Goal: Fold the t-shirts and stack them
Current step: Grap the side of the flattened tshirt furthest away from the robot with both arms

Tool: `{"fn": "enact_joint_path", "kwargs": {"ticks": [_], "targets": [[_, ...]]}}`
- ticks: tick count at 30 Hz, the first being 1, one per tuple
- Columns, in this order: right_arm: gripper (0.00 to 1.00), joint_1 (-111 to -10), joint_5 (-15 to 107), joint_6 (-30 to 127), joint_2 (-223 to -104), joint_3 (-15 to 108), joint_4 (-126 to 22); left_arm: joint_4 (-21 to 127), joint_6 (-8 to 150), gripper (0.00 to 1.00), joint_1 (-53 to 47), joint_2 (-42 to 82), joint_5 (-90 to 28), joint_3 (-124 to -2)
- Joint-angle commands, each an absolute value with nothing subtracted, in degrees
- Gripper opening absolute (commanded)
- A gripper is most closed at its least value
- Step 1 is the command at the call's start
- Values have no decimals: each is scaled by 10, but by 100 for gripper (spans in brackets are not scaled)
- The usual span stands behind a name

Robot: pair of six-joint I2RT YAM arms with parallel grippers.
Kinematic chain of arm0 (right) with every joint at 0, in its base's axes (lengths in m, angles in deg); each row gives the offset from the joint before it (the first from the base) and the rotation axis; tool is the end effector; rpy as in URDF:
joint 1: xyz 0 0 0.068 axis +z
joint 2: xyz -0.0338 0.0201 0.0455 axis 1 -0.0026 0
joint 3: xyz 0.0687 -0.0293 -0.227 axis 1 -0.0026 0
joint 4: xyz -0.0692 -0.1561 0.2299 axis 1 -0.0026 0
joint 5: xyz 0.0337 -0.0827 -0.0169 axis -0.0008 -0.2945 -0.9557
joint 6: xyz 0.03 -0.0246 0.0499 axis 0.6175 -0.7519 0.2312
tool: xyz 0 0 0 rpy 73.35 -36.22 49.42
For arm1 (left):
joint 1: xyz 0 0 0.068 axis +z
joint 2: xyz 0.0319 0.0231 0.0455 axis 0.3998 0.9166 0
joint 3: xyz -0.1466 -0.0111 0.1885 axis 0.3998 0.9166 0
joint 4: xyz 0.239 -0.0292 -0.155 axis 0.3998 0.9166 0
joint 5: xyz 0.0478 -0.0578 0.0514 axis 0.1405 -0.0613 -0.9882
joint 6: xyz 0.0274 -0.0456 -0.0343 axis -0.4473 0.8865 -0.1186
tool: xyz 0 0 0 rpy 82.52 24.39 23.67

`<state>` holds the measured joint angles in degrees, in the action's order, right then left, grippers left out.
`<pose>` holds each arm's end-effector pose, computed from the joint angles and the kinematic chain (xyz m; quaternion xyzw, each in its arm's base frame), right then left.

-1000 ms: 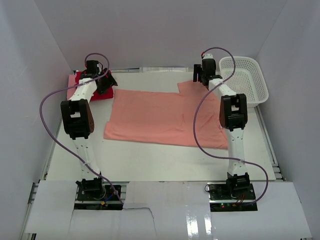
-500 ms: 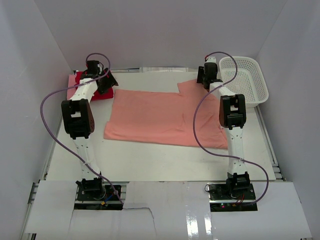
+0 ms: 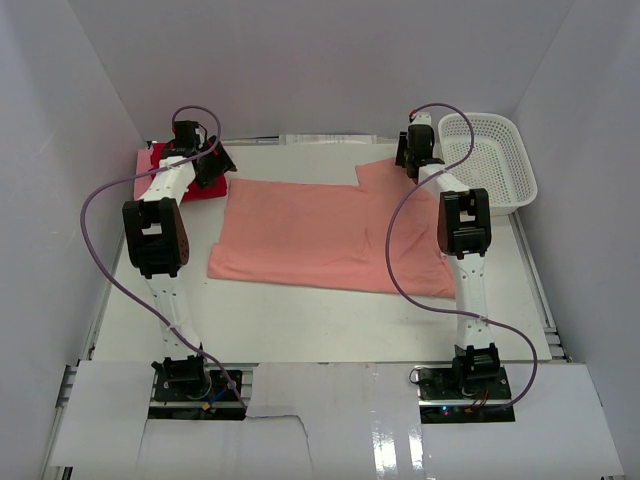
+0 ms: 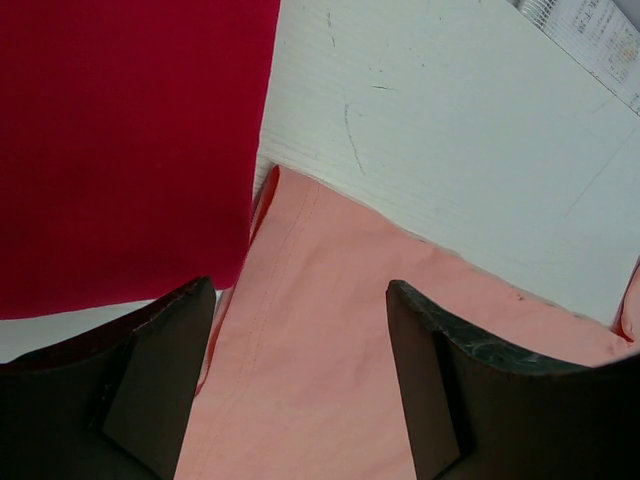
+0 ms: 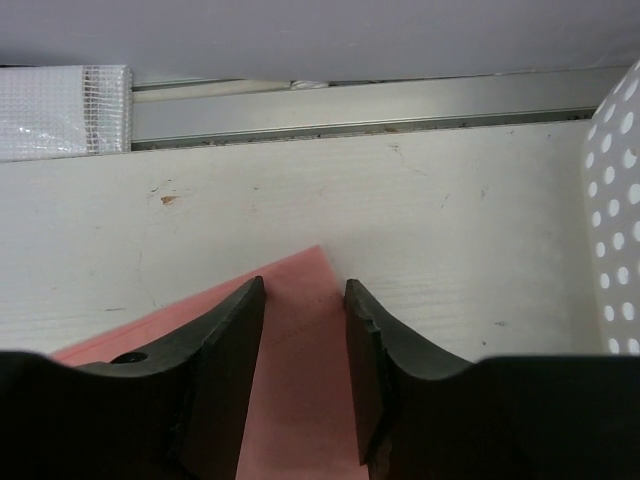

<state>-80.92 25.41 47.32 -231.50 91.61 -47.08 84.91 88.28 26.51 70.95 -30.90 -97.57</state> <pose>0.5887 0.0815 0.1074 0.0361 0.8353 -0.0253 0.5480 0.5105 0.0191 0.1699 -0.2288 0.9075 -0.1435 0.3217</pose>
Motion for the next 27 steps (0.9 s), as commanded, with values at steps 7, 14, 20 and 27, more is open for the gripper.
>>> {"fn": "enact_joint_path", "kwargs": {"ticks": [7,14,20,27], "targets": [[30,-816,279,489,-2329,950,-450,842,872,80,266,717,-308,-996],[8,-817,286,494,-2326,944,-449,850,874,80,266,743,-311,-1016],[8,-819,285,493,-2320,939,-445,851,874,80,266,749,-303,-1026],[8,-819,291,494,-2316,932,-441,848,883,77,266,756,-270,-1041]]}}
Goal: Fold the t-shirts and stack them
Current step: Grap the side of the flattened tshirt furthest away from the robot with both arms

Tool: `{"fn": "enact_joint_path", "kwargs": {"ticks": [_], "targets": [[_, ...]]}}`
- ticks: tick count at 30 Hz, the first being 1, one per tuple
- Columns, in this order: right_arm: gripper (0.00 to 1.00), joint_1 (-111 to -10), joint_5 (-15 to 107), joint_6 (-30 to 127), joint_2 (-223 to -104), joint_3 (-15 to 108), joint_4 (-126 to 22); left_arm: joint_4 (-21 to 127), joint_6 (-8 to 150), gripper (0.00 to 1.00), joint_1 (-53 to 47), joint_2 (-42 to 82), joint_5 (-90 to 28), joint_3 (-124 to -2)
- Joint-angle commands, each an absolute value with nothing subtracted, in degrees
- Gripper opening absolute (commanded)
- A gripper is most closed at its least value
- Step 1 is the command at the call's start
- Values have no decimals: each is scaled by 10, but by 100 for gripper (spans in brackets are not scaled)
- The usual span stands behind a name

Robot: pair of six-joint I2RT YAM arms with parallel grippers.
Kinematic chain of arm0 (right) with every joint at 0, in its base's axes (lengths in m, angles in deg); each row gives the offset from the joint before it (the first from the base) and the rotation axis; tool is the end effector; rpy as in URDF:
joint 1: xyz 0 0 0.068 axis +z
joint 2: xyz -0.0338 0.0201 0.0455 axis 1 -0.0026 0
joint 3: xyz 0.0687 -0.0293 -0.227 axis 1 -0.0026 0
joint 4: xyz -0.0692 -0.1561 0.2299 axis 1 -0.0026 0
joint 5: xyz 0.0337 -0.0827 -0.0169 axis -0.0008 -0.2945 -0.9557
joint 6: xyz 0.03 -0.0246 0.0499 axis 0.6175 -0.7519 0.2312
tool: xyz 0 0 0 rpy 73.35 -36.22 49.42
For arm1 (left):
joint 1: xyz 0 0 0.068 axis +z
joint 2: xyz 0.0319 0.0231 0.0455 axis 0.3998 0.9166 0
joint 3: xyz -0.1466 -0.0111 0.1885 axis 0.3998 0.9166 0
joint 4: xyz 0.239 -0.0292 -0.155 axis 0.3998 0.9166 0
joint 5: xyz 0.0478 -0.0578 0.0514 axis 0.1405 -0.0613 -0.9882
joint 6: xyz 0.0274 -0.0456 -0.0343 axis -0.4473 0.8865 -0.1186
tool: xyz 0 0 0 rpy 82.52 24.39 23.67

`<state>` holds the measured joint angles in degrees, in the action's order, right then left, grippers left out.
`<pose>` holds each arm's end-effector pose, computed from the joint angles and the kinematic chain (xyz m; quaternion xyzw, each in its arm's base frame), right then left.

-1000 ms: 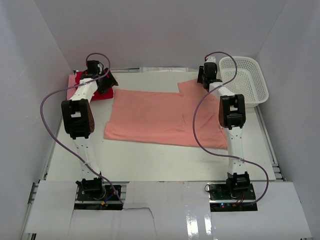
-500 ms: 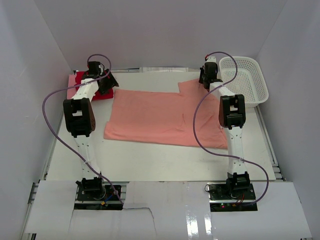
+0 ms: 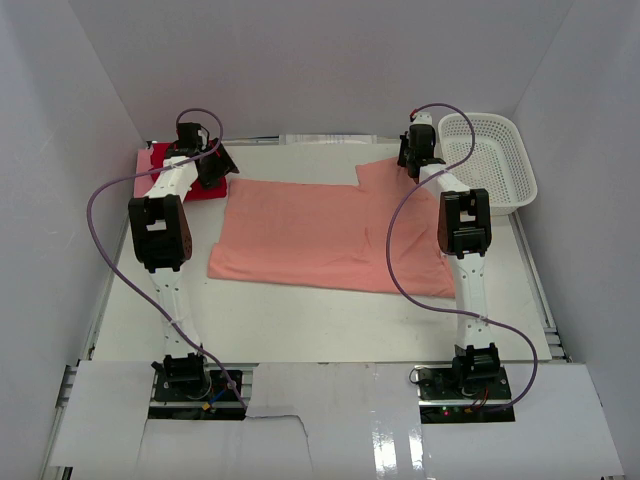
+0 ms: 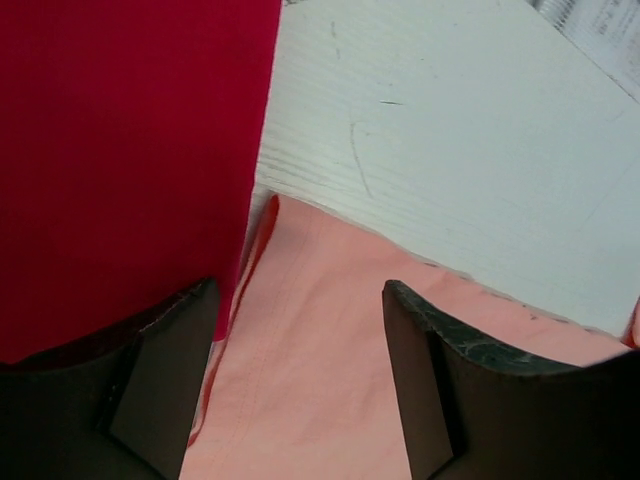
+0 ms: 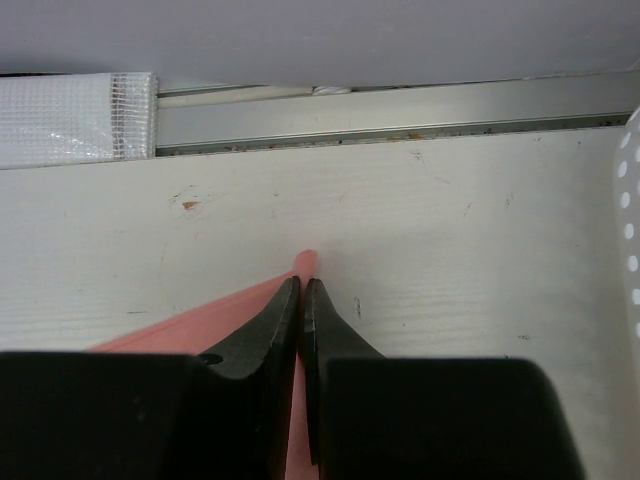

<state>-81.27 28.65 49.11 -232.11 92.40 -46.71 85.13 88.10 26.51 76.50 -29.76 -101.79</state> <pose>0.5912 0.0810 0.1070 0.0368 0.8340 0.0060 0.5505 0.5242 0.0189 0.1475 -0.2261 0.9122 -0.1496 0.3071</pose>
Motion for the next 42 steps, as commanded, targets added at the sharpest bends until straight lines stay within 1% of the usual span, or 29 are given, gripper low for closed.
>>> {"fn": "enact_joint_path", "kwargs": {"ticks": [1,7,16,23,30,31,33,39,42], "targets": [[8,-819,292,494,-2316,932,-442,844,884,77,266,754,-259,-1040],[8,-819,294,494,-2317,931,-440,815,894,76,266,744,-245,-1012],[8,-819,292,490,-2313,926,-439,814,893,76,266,778,-250,-1012],[8,-820,292,487,-2307,926,-437,822,871,70,259,793,-324,-1032],[8,-821,292,485,-2301,915,-434,825,872,68,254,809,-344,-1050],[8,-821,292,485,-2300,913,-434,825,871,64,254,812,-341,-1053],[8,-822,291,483,-2299,908,-434,825,871,60,252,819,-333,-1058],[8,-824,291,482,-2298,907,-433,828,866,52,251,820,-333,-1053],[8,-826,295,484,-2297,908,-433,829,864,47,251,822,-333,-1052]]}}
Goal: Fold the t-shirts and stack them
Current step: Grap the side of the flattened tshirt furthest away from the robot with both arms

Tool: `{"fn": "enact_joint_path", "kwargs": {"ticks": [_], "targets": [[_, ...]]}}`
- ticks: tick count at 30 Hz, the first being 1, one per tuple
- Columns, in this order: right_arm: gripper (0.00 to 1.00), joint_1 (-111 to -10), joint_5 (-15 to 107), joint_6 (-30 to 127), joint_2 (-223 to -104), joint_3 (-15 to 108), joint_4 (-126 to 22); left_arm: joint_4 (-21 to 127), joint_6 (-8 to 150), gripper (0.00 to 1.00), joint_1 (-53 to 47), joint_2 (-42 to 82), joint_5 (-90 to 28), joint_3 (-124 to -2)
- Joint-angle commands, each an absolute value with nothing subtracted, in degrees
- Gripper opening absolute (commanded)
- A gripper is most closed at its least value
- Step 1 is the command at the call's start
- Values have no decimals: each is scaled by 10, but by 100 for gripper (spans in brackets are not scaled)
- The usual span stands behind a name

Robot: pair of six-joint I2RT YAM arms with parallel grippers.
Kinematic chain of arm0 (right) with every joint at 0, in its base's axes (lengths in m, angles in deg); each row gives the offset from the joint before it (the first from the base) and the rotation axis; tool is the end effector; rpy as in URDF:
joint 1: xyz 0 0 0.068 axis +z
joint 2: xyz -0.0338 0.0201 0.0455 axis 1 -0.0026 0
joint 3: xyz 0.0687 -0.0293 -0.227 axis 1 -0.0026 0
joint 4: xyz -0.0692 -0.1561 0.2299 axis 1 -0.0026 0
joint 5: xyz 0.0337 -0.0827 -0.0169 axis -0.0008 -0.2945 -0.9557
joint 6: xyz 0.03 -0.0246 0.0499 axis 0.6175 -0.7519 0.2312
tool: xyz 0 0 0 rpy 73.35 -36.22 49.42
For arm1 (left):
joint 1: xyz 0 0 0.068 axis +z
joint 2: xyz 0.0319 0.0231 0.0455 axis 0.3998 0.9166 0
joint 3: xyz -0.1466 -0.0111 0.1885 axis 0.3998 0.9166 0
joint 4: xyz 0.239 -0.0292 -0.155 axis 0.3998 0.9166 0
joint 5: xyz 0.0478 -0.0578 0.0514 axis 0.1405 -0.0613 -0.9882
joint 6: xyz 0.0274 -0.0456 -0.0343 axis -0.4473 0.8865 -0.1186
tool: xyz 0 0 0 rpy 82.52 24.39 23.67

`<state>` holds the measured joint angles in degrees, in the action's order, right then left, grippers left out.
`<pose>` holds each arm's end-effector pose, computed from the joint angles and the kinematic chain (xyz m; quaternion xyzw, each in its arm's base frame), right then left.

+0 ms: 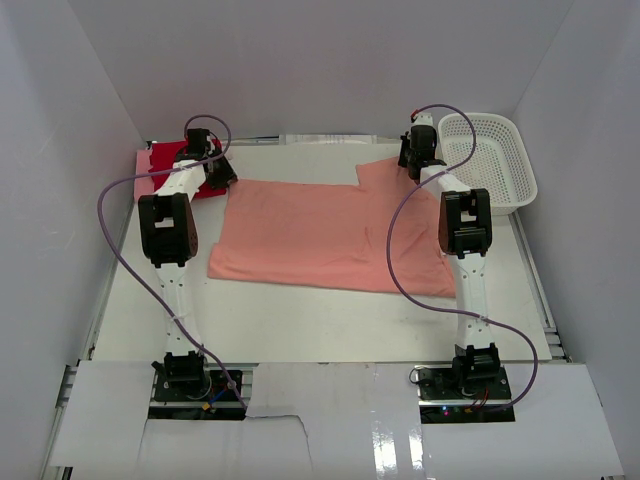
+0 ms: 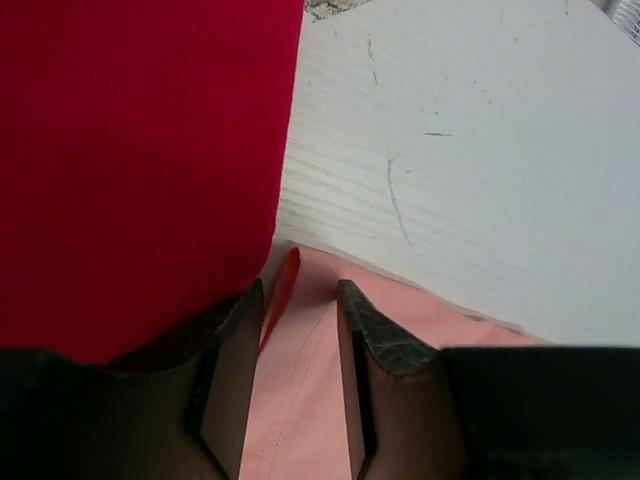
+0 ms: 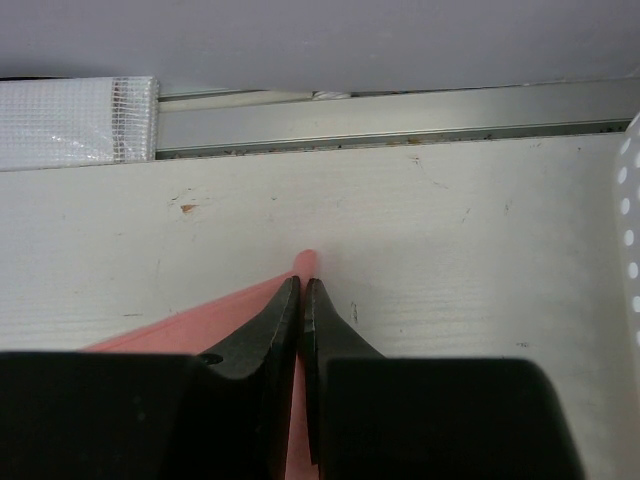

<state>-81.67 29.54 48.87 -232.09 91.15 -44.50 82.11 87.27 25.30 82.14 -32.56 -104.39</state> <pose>0.5908 0.0775 0.1032 0.0343 0.8298 0.0107 0.5570 0.5380 0.0106 0.1168 -0.2181 0.9157 -0.1284 0.3121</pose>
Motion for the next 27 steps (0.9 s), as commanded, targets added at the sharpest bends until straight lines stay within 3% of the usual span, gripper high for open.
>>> {"fn": "enact_joint_path", "kwargs": {"ticks": [1,7,12,27], "targets": [[8,-826,296,485,-2298,907,-432,829,864,45,251,823,-333,-1054],[8,-826,298,489,-2291,904,-431,829,869,27,251,841,-319,-1063],[8,-826,299,488,-2289,905,-430,830,870,2,251,842,-310,-1063],[8,-828,319,479,-2227,903,-395,795,871,0,251,776,-300,-1044]]}}
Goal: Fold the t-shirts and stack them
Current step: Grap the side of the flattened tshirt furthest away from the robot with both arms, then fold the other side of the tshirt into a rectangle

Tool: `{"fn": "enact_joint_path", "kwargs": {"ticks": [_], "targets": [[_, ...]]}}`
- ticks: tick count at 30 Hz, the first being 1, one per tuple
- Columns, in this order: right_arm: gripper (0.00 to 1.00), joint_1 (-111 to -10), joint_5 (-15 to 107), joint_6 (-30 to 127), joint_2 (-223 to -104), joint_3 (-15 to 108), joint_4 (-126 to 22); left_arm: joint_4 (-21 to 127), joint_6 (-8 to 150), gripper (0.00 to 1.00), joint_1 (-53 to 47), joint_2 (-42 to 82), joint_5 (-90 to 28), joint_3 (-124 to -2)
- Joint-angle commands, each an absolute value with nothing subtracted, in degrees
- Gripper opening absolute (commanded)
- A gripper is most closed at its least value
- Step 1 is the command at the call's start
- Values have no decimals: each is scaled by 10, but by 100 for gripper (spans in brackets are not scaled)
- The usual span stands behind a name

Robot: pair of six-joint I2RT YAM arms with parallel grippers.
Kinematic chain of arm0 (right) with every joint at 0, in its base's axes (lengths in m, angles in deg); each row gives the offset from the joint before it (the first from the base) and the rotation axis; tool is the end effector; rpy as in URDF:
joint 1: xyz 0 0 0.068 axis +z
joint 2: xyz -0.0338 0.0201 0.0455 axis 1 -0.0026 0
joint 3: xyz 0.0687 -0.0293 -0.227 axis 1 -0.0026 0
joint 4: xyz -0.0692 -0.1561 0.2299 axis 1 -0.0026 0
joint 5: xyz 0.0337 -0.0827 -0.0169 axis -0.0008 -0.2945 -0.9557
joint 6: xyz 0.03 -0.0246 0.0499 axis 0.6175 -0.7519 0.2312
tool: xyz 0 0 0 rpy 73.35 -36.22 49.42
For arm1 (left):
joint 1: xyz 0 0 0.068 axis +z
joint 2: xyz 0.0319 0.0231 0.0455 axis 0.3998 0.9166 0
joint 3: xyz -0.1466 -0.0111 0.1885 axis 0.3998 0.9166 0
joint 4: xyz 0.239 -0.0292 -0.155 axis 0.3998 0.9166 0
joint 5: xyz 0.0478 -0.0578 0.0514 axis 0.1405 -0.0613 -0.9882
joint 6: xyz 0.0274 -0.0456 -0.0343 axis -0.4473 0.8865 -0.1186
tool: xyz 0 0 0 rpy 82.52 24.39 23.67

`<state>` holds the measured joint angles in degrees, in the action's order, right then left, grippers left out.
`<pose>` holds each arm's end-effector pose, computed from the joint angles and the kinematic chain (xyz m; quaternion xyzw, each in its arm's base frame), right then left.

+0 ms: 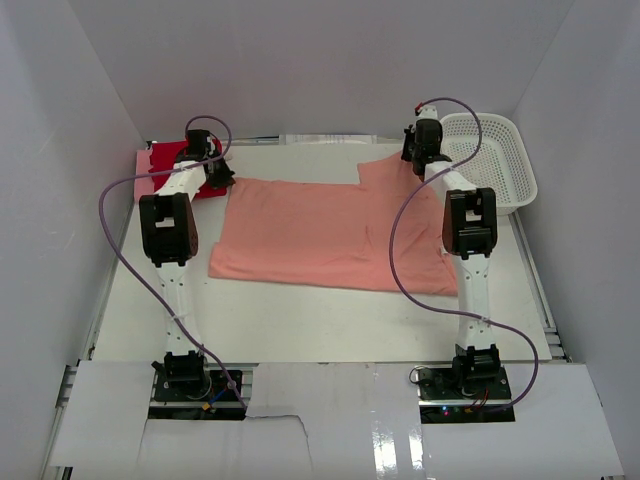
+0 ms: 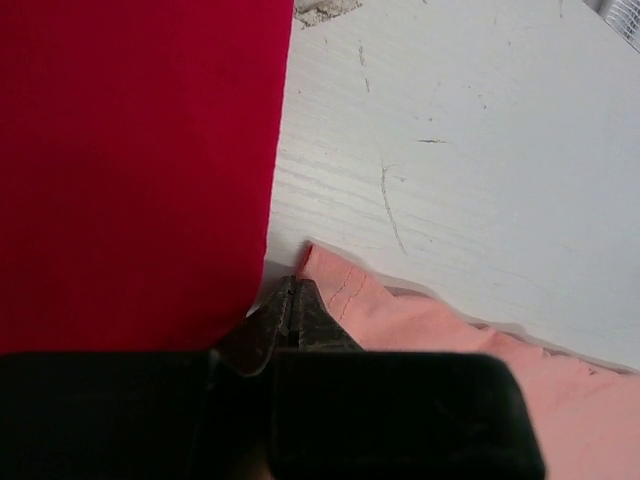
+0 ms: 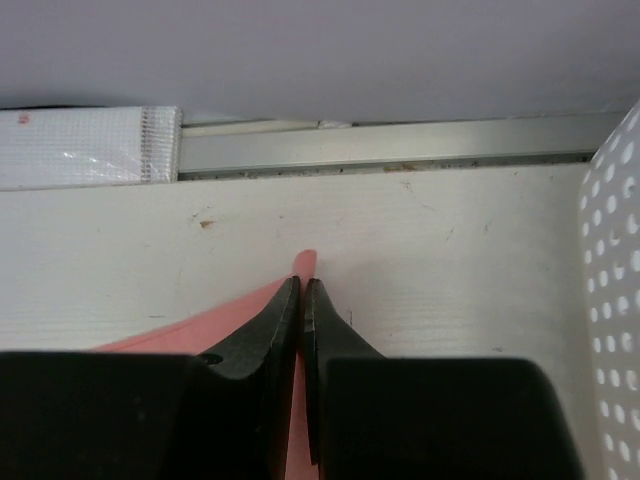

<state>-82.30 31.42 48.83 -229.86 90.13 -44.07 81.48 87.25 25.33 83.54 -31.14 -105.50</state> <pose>0.5899 0.0723 0.1195 0.0302 0.8224 0.0230 0.5676 0.5419 0.0098 0.1118 -0.2136 0.9151 -0.1401 0.3121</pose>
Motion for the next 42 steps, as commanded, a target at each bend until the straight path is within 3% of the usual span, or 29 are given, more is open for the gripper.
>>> {"fn": "enact_joint_path", "kwargs": {"ticks": [1,20,42], "targets": [[8,-828,322,476,-2212,898,-394,793,871,0,251,767,-302,-1038],[8,-827,375,472,-2042,661,-344,754,881,0,251,632,-291,-921],[8,-826,418,472,-1863,496,-342,734,896,0,253,522,-319,-781]]}}
